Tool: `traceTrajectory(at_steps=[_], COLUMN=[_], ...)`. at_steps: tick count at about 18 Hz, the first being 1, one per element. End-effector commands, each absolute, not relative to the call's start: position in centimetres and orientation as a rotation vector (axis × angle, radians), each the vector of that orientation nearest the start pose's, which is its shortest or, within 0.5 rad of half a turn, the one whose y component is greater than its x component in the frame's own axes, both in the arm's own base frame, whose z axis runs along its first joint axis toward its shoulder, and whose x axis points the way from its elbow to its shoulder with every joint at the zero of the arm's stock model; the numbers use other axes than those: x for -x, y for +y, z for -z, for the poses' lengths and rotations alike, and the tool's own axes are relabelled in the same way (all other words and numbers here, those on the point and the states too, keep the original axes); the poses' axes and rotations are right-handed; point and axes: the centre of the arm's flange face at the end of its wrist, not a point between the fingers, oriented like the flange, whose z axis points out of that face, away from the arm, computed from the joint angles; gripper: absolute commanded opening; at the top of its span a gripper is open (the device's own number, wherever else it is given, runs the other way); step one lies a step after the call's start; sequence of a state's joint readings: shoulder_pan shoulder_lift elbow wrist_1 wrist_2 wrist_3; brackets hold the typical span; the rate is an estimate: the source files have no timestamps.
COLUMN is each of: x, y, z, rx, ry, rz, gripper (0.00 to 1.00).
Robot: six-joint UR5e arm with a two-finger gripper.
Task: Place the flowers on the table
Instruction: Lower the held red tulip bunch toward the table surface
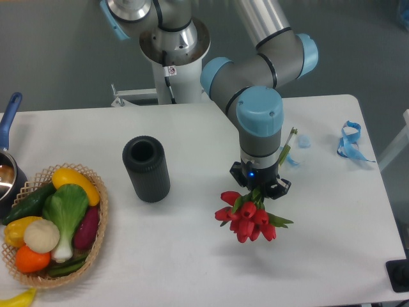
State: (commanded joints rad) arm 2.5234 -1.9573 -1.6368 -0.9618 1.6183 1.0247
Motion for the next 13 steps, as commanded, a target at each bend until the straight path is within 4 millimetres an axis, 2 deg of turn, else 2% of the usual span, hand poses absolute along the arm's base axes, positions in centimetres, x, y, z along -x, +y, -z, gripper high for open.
traceTrajectory(at_steps=[7, 13], x=[43.4, 43.3], y=[47.0, 46.9], z=[-29.9, -28.5], rx=[3.086, 3.098], ry=[0.113, 0.114], rz=[-0.236, -0.210], gripper=[0.15, 0.15])
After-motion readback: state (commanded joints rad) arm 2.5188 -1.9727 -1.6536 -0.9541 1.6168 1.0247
